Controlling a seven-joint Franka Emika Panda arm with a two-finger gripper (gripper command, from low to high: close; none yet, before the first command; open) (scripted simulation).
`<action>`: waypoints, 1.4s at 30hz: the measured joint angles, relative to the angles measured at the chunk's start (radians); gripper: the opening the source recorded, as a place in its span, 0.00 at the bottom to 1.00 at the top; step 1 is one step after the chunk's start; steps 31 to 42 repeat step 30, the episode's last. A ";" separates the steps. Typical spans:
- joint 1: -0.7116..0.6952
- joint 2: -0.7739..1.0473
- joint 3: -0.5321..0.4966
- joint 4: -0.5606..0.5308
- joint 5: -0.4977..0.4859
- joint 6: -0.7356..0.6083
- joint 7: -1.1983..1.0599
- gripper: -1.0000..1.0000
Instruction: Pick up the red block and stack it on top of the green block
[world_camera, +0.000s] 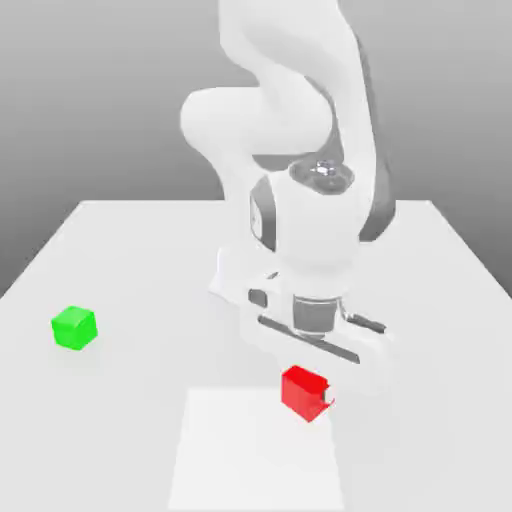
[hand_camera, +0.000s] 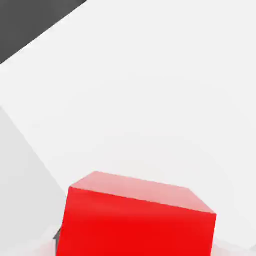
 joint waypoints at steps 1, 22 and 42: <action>0.017 -0.017 -0.024 -0.005 0.004 -0.013 -0.024 0.00; -0.648 -0.178 -0.644 -0.079 -0.146 -0.092 -0.546 0.00; -0.628 0.031 -0.611 -0.073 0.088 0.099 -0.715 1.00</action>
